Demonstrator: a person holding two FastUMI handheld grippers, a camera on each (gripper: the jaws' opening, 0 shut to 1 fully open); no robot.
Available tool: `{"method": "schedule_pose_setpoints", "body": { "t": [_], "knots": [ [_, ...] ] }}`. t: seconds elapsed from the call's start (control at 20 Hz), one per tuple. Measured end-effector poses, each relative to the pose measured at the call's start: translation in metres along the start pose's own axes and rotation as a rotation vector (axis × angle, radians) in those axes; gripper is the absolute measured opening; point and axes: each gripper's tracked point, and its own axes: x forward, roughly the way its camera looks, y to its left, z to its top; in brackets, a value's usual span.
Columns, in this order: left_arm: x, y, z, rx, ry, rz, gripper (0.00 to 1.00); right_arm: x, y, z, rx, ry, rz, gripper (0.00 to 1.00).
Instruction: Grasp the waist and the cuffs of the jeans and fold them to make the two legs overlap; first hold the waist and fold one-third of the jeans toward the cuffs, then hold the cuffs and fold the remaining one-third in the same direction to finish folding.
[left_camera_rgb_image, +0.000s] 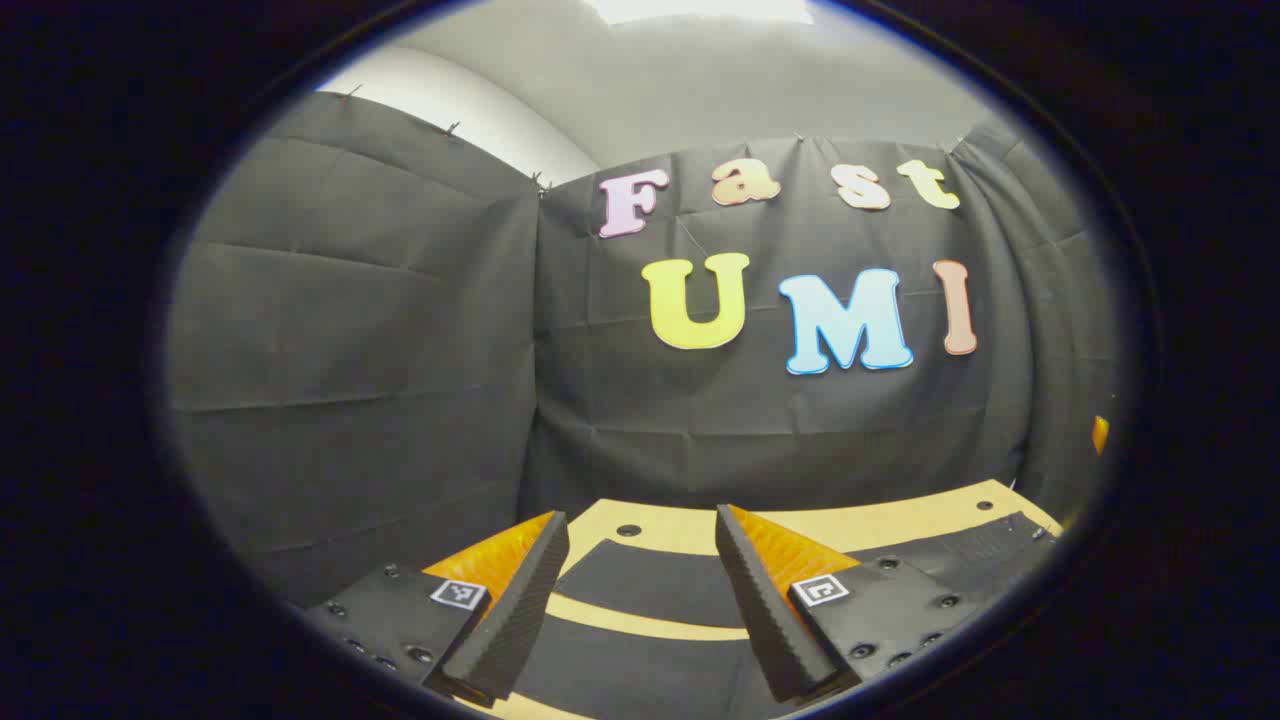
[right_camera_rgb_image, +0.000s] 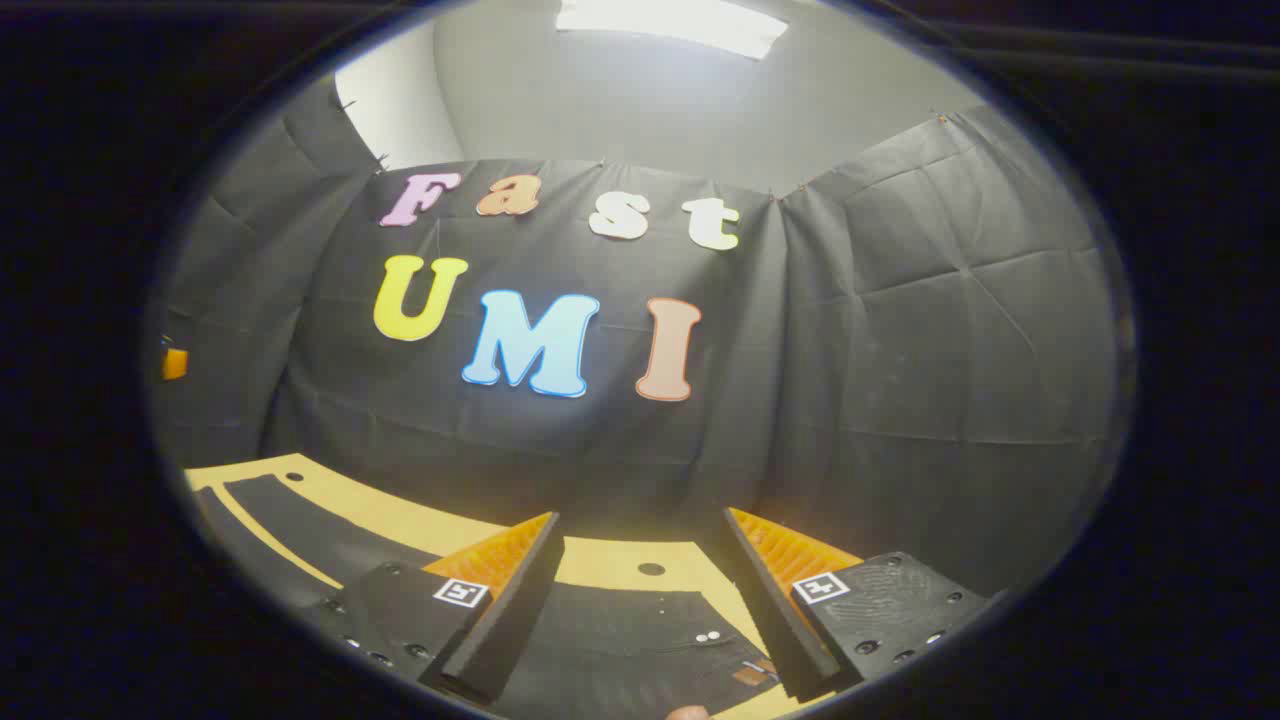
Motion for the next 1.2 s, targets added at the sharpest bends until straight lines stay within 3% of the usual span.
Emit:
{"method": "schedule_pose_setpoints", "body": {
  "t": [0.8,1.2],
  "knots": [
    [-0.023,0.020,0.010,-0.004,-0.018,0.041,0.95,-0.002,0.012,-0.002,-0.012,0.012,0.045,0.94],
    [-0.017,0.015,0.002,-0.010,-0.010,0.026,0.95,-0.003,0.003,-0.004,-0.009,0.008,0.024,0.94]
  ]
}}
